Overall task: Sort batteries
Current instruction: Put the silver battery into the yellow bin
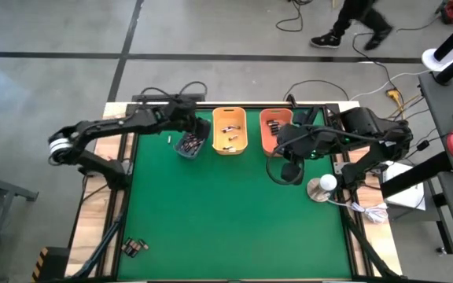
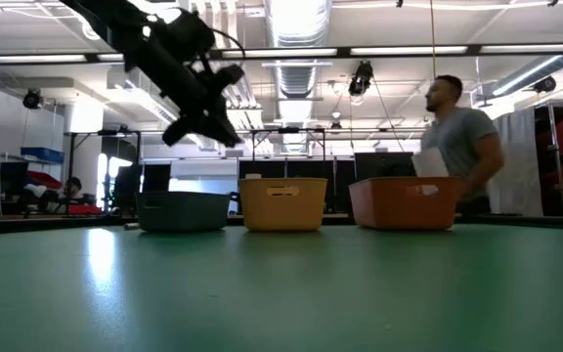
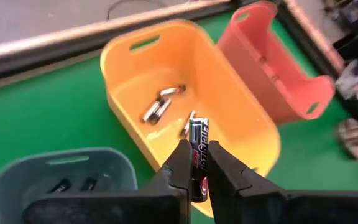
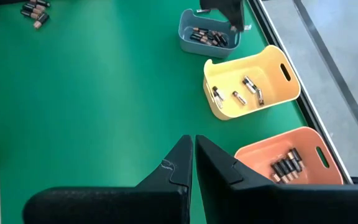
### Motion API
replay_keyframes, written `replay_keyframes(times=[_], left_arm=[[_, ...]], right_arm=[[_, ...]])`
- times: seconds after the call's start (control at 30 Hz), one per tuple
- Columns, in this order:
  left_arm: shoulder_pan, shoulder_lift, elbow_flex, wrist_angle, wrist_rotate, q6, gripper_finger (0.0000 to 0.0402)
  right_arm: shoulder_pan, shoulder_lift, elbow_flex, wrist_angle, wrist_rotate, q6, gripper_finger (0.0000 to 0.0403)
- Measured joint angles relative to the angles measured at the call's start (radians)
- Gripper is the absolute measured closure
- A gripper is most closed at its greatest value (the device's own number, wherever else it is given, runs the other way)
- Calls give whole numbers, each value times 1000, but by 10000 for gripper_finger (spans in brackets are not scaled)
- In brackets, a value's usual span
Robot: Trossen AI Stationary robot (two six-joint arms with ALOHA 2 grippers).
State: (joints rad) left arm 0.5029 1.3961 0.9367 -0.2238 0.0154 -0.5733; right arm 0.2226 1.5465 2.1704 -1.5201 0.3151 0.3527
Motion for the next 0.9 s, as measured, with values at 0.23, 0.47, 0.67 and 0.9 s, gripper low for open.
replay_keyframes(times=[0.23, 0.47, 0.67, 0.9], left_arm=[[0, 187, 61, 76, 28, -47, 392], [-14, 433, 381, -205, 21, 205, 393], [-11, 645, 621, -436, -7, 341, 393], [-31, 764, 761, -534, -7, 391, 393]], right_arm=[[0, 0, -4, -1, 0, 9, 390], [0, 0, -33, -3, -1, 14, 390], [0, 0, -48, -53, -2, 40, 390], [0, -7, -55, -51, -2, 37, 390]])
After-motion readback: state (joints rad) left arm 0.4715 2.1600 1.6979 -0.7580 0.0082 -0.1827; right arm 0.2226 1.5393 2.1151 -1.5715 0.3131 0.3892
